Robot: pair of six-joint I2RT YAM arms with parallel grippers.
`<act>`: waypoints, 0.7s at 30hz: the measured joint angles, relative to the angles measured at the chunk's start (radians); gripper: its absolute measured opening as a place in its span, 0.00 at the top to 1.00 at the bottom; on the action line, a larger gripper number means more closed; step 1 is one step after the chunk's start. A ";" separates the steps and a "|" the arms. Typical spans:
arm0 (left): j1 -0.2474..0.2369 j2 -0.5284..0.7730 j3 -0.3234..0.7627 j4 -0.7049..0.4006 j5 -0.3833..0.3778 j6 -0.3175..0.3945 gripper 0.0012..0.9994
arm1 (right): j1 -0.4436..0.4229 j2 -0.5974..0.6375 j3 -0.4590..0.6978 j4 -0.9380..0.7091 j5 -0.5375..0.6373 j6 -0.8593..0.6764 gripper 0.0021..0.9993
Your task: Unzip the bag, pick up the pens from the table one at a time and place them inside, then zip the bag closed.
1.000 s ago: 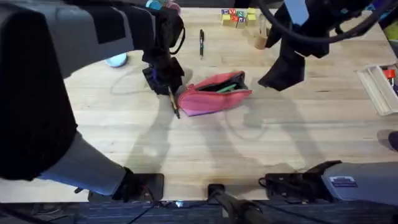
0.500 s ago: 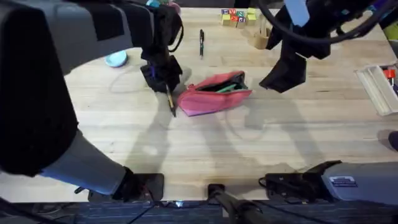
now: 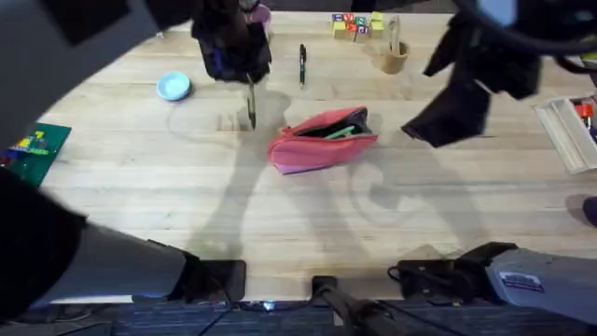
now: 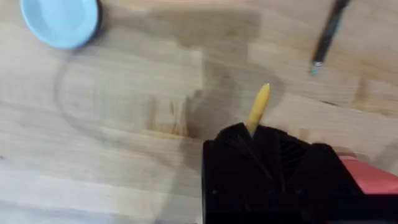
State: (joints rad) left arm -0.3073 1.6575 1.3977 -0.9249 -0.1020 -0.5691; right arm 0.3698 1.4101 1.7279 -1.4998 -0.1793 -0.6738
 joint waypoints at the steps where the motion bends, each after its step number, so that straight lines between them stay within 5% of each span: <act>1: 0.000 -0.019 0.007 0.005 0.000 0.022 0.96 | 0.000 -0.016 0.000 -0.008 0.000 0.012 0.00; 9: -0.029 -0.174 0.011 0.098 -0.009 0.222 0.96 | 0.000 -0.165 -0.040 -0.029 0.000 0.050 0.00; 13: -0.086 -0.235 0.011 0.147 -0.015 0.349 0.96 | 0.000 -0.246 -0.133 -0.019 0.000 0.054 0.00; 14: -0.131 -0.259 0.011 0.158 -0.016 0.433 0.96 | 0.000 -0.309 -0.222 0.005 0.003 0.055 0.00; 21: -0.209 -0.262 0.011 0.167 0.007 0.544 0.96 | 0.000 -0.515 -0.413 0.074 0.082 0.093 0.00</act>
State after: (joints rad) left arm -0.5161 1.3956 1.4090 -0.7578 -0.0951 -0.0251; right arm 0.3698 0.8949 1.3150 -1.4253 -0.0977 -0.5807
